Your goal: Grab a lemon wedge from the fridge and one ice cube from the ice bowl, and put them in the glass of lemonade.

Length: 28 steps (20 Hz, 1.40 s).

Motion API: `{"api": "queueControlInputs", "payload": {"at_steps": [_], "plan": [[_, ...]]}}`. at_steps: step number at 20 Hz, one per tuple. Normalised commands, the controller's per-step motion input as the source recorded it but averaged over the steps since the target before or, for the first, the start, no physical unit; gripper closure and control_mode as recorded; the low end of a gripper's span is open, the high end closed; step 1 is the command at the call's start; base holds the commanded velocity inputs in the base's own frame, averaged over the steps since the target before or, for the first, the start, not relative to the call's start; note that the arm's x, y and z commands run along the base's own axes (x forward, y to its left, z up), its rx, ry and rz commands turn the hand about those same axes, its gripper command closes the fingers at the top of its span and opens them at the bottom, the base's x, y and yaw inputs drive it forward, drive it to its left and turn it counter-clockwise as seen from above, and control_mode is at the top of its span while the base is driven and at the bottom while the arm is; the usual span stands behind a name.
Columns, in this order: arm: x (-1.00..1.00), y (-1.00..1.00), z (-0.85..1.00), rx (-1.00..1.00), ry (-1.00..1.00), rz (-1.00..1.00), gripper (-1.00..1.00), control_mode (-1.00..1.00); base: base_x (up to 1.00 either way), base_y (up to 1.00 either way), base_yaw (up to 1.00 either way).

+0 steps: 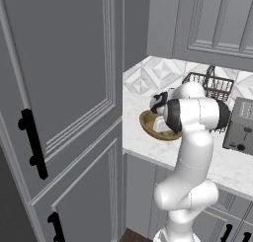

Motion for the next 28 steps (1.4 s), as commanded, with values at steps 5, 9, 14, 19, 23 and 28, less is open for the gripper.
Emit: {"api": "queueControlInputs", "payload": {"at_steps": [5, 9, 14, 19, 23, 28], "plan": [[0.00, 0.00, -0.05, 0.00, 0.04, 0.00, 1.00, -1.00, 0.00, 0.00, 0.00], [-0.01, -0.02, 0.37, 0.00, 0.00, 0.00, 1.00, -1.00, 0.00, 0.00, 0.00], [-0.01, 0.00, 0.56, 0.00, -0.01, 0.00, 1.00, -1.00, 0.00, 0.00, 0.00], [-0.70, 0.03, 0.18, 0.00, -0.02, 0.00, 1.00, -1.00, 0.00, 0.00, 0.00], [-0.91, 0.07, 0.05, 0.00, -0.02, 0.00, 1.00, -1.00, 0.00, 0.00, 0.00], [-0.73, 0.16, 0.50, -0.04, -0.07, 0.00, 1.00, -1.00, 0.00, 0.00, 0.00]]}}
